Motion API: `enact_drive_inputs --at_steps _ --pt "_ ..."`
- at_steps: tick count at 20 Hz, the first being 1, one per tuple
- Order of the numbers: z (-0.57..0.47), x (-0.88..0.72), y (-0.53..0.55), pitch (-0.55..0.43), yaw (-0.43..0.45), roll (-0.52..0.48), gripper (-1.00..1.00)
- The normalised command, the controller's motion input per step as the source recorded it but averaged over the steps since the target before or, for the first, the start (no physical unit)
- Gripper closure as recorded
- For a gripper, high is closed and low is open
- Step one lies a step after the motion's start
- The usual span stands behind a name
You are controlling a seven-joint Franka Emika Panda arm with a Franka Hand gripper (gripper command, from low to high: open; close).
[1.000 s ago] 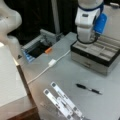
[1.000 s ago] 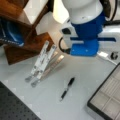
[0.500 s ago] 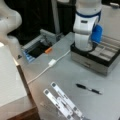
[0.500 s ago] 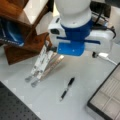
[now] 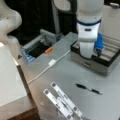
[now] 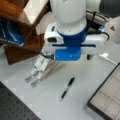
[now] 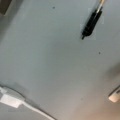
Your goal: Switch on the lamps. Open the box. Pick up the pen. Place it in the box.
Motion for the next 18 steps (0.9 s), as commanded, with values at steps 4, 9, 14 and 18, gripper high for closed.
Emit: enact_drive_inputs --at_steps 4,9,14,18 --pt "-0.31 -0.09 -0.23 -0.092 0.407 -0.116 -1.0" --pt "-0.2 -0.05 -0.14 -0.078 0.256 -0.07 -1.0" --pt "-0.26 -0.02 -0.09 -0.103 0.161 -0.049 -1.0" --pt "-0.33 -0.02 -0.07 -0.115 0.139 -0.055 -1.0"
